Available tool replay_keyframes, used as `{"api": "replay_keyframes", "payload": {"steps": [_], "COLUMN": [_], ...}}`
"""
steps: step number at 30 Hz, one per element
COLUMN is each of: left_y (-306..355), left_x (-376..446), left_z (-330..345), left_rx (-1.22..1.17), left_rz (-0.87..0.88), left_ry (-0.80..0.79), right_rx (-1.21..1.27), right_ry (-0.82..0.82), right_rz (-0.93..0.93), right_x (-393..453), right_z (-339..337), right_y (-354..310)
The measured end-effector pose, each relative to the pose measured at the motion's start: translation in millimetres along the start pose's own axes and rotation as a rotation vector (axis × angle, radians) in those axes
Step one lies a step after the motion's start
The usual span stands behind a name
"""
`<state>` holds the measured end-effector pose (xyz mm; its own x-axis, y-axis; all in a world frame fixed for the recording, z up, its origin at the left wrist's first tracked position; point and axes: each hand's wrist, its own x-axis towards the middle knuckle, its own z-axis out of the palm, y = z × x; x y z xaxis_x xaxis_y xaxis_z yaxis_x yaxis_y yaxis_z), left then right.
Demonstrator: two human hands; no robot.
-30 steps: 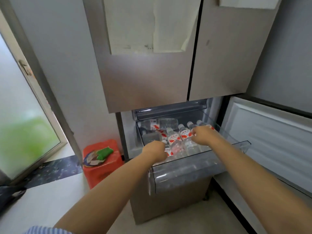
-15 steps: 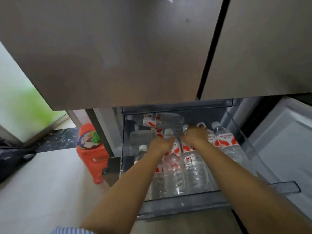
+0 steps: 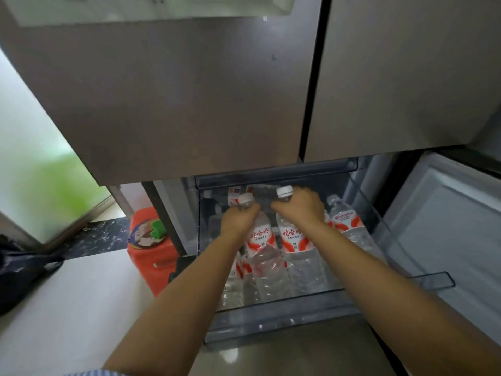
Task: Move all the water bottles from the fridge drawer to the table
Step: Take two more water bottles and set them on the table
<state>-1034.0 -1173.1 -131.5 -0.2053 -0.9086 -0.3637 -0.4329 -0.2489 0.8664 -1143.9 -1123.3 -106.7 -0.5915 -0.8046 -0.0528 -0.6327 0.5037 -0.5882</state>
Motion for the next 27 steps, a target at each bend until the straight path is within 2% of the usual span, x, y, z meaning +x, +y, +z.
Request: {"api": "replay_keyframes", "payload": {"steps": [8, 13, 18, 22, 27], "left_y": [7, 12, 30, 21, -13], "left_x": [-78, -135, -191, -257, -355], "left_z": [-34, -52, -113, -165, -220], "left_rx": [0.021, 0.144, 0.180, 0.265, 0.381], "left_rz": [0.316, 0.598, 0.679, 0.624, 0.384], "left_ry": [0.067, 0.326, 0.547, 0.709, 0.875], "right_rx": [0.006, 0.014, 0.169, 0.304, 0.440], "right_ry": [0.196, 0.330, 0.414, 0.316, -0.027], "right_rz": [-0.120, -0.266, -0.532, -0.778, -0.947], "right_x": [-79, -118, -158, -204, -280], "right_z": [-43, -58, -92, -110, -94], "right_y": [2, -23, -69, -109, -159]}}
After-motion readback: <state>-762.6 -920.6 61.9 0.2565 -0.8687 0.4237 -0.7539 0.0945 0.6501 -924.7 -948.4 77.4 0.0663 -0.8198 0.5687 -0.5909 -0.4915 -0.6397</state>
